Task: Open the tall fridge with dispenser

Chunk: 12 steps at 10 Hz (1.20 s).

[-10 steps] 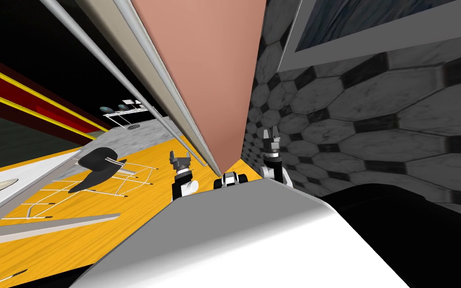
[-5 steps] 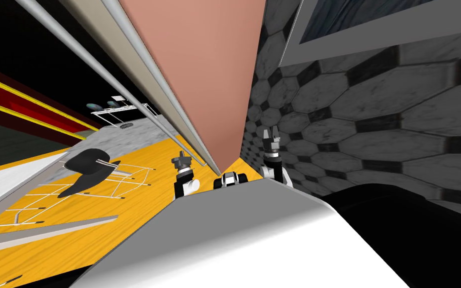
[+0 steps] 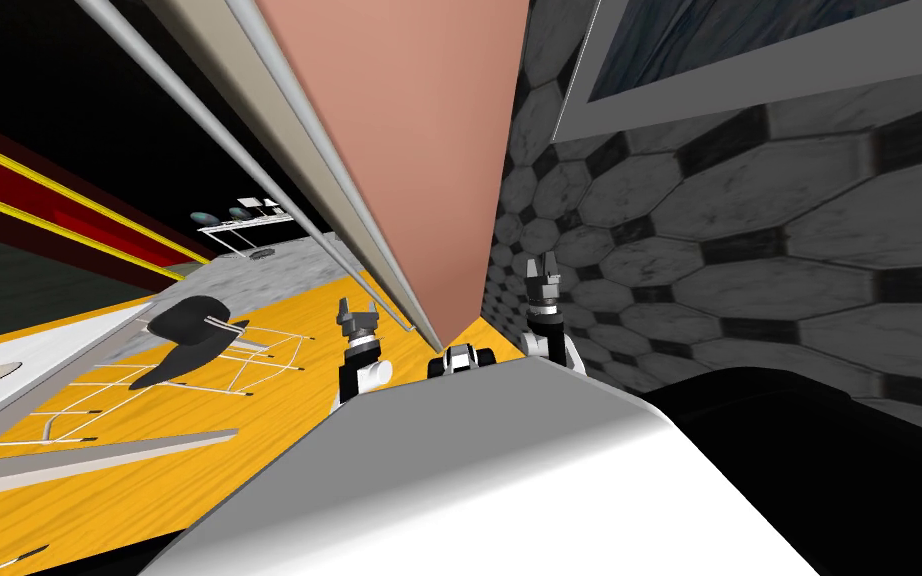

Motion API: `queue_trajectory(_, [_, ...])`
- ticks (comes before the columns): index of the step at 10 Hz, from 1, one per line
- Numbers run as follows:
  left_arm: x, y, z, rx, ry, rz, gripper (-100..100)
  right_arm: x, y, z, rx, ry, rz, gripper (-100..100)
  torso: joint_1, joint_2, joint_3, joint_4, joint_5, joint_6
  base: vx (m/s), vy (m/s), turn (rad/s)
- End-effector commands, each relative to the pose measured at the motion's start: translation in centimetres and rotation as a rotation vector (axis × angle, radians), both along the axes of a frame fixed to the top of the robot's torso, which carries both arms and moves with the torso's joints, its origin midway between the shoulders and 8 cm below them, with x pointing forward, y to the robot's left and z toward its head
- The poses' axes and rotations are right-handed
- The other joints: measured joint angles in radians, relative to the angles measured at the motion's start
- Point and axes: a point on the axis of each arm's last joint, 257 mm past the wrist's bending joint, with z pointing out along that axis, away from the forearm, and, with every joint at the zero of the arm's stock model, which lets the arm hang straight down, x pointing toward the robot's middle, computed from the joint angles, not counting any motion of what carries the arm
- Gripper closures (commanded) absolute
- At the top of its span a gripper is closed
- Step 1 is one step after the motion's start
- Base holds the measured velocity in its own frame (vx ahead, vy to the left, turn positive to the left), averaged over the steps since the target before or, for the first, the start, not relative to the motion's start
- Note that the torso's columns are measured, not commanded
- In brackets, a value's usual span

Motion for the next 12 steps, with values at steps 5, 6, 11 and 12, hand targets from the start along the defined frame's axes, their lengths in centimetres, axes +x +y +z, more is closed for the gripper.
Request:
queue_trajectory(5, [0.3,-1.2,-0.9,-0.099,0.032,0.000,-100,0.0,0.0,0.0,0.000,0.000,0.000,0,-0.008,-0.005,-0.003,-0.001,-0.002,0.007,0.008,-0.016,0.000])
queue_trajectory(6, [-0.1,-0.4,-0.3,-0.079,0.018,0.012,-100,0.0,0.0,0.0,0.000,0.000,0.000,0,-0.009,-0.004,-0.003,-0.001,-0.002,0.007,-0.014,0.008,0.053])
queue_trajectory(11, [1.0,0.7,-0.2,-0.090,0.046,0.026,-100,0.0,0.0,0.0,0.000,0.000,0.000,0,0.006,-0.008,-0.007,0.010,-0.007,0.001,-0.016,0.002,0.025])
queue_trajectory(12, [0.8,0.4,0.7,-0.082,0.014,0.021,100,0.0,0.0,0.0,0.000,0.000,0.000,0,0.004,-0.005,-0.005,0.006,-0.005,-0.002,0.019,0.009,-0.062])
